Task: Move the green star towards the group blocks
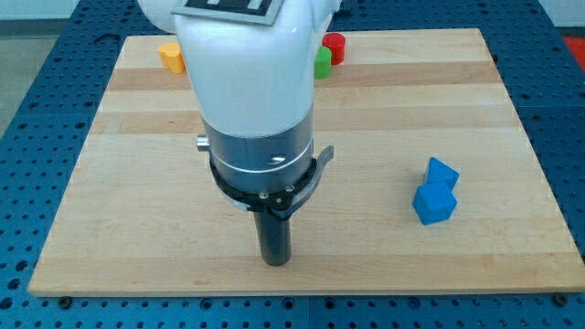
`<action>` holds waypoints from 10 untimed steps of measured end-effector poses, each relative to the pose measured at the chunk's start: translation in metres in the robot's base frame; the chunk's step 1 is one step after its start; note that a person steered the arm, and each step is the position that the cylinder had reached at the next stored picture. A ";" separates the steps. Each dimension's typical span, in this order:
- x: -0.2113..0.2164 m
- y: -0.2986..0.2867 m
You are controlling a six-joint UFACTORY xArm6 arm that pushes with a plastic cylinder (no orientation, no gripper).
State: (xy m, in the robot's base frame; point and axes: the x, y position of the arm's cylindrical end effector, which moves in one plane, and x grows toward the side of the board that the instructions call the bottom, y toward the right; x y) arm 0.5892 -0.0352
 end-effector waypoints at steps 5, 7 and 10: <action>0.000 -0.013; 0.000 -0.020; -0.013 -0.038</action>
State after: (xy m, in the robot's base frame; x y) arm 0.5762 -0.0728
